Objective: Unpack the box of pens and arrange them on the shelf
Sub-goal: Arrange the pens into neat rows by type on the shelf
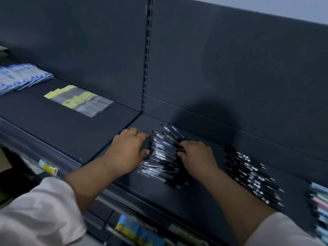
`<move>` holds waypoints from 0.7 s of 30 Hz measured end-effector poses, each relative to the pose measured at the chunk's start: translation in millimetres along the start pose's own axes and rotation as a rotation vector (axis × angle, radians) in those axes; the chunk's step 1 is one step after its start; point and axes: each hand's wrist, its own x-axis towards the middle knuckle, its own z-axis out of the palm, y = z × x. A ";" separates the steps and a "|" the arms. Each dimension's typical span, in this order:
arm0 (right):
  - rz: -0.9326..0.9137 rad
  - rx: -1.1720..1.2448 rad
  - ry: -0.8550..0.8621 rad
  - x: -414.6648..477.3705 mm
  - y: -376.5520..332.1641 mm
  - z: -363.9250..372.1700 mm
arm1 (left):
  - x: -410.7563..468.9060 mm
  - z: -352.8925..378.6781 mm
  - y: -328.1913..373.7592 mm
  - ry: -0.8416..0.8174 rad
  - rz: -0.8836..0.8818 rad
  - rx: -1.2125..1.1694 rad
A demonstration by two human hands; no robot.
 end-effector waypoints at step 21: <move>-0.472 0.070 -0.099 31.8 -182.4 -4.3 | -106.4 -45.0 -142.9 0.104 -0.326 0.202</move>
